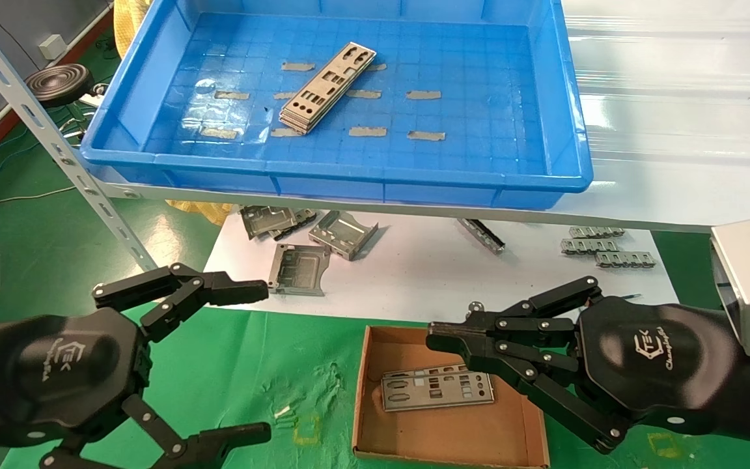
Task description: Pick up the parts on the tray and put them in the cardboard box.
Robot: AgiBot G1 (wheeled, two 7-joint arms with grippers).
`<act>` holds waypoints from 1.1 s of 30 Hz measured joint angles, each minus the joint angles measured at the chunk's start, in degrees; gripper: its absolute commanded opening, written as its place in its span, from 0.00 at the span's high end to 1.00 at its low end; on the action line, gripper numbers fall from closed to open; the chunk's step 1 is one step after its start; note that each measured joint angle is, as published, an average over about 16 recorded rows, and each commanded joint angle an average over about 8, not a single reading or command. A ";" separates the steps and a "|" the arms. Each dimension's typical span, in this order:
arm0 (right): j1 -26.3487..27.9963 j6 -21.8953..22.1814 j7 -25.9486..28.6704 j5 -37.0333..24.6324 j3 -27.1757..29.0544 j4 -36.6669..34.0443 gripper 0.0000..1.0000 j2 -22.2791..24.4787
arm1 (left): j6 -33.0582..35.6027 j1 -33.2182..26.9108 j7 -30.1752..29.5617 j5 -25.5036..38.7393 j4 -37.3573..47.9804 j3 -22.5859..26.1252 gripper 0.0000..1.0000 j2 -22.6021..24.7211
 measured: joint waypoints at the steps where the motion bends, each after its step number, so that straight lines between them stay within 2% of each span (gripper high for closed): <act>1: 0.00 0.00 0.00 0.00 0.00 0.00 1.00 0.00 | 0.00 0.00 0.00 0.00 0.00 0.00 0.00 0.00; 22: 0.00 0.00 0.00 0.00 0.00 0.00 1.00 0.00 | 0.00 0.00 0.00 0.00 0.00 0.00 0.00 0.00; 23: 0.00 0.00 0.00 0.00 0.00 0.00 0.94 0.00 | 0.00 0.00 0.00 0.00 0.00 0.00 0.00 0.00; 30: 0.00 0.00 0.00 0.00 0.00 0.00 0.07 0.00 | -0.17 -0.36 0.04 0.13 -0.06 0.01 0.00 0.19; 31: 0.00 0.00 0.00 0.00 0.00 0.00 0.00 0.00 | -0.28 -0.65 0.00 0.24 -0.06 0.04 0.00 0.34; 33: 0.00 0.00 0.00 0.00 0.00 0.00 0.00 0.00 | -0.68 -1.67 -0.27 0.65 -0.02 0.20 0.00 0.82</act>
